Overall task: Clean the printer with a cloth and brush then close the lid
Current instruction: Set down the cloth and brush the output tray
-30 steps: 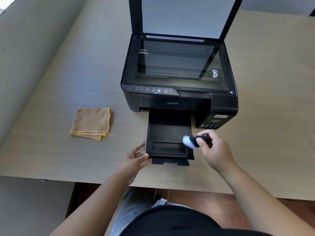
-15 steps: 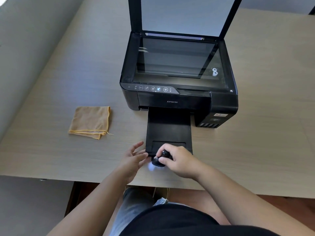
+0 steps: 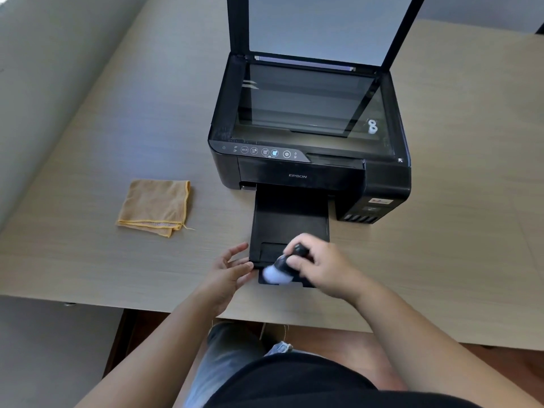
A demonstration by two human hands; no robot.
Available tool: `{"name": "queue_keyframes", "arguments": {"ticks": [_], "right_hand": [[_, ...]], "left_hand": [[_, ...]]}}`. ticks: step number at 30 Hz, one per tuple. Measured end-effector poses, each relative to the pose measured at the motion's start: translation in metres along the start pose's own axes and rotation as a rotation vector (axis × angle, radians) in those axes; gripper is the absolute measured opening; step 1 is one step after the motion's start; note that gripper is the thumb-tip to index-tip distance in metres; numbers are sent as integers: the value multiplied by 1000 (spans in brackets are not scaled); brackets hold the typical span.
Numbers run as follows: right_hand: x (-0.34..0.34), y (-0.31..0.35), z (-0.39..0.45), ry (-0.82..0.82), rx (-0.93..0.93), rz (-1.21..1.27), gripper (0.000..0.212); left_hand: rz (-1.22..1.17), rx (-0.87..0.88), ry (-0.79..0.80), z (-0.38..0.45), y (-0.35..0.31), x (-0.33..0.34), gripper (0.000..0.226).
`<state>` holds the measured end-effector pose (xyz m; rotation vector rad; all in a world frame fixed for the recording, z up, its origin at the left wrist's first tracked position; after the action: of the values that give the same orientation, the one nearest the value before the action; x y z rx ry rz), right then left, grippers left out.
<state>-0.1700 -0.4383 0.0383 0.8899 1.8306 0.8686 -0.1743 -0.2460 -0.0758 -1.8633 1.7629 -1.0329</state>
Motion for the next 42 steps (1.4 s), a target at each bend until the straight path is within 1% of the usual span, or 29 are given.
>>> {"name": "queue_keyframes", "arguments": {"ticks": [1,2,3,5,7,8,11,13,16,18,20,22,24,28,29,31,32,34,36,37,39,42], "right_hand": [[-17,-9,-1,-94,27,27,11],[-27,-17,-2,-136,49,16,10],[-28,-21,-4,-121,63,-24,10],[-12,-20,-3,4,62,-136,9],[12,-12,0,92,43,-134,9],[20,-9,3,97,39,-110,8],[18,-11,8,22,87,-116,4],[3,-19,2,-11,149,-226,1],[-36,-36,-21,-37,341,-493,0],[-67,-35,-35,-127,412,-648,5],[-83,-20,-35,-270,343,-639,6],[-70,-2,-19,-340,195,-512,5],[-40,2,3,-289,91,-428,6],[29,2,21,-48,-46,-270,11],[38,5,20,-19,-97,-246,13],[38,5,16,-38,-151,-243,13],[31,1,15,-76,-138,-270,13],[10,-13,13,-158,-61,-410,11],[-9,-27,7,-183,62,-564,10],[-13,-31,3,-182,114,-599,8],[-13,-27,2,-189,144,-608,4],[9,-9,16,-182,73,-452,7]], "left_hand": [[-8,5,-3,0,0,-1,50],[-6,9,-8,0,0,0,49],[4,10,-18,-1,0,0,48],[7,4,-37,1,2,-1,47],[14,2,-49,2,1,1,47],[21,0,-57,2,0,1,46],[2,-6,-67,0,-2,4,40],[-4,-14,-62,0,-1,5,36],[0,-21,-54,1,0,4,34],[-5,-22,-53,1,-1,4,34],[-1,-18,-45,1,-2,5,35],[4,-9,-45,0,-4,6,34],[4,-14,-57,0,-4,7,30],[17,-19,-69,0,-4,8,28],[36,-21,-72,0,-4,8,28],[73,-20,-82,-1,-4,7,30],[84,-17,-87,-1,-4,7,32],[99,-9,-88,-2,-5,8,33],[108,-7,-80,-4,-6,7,31],[110,-6,-77,-4,-6,7,31],[110,-3,-73,-4,-7,7,31],[98,-11,-81,-2,-6,8,30]]}}
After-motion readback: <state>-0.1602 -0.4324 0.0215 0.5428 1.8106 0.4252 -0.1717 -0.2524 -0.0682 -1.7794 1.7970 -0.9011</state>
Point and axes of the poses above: each hand's wrist, its own z-axis towards the middle knuckle, its own x-axis out of the palm, y = z × x, the point moved 7 cm from there along z, towards the middle knuckle, and after that the axes turned 6 degrees about z, right-handed, at the moved point
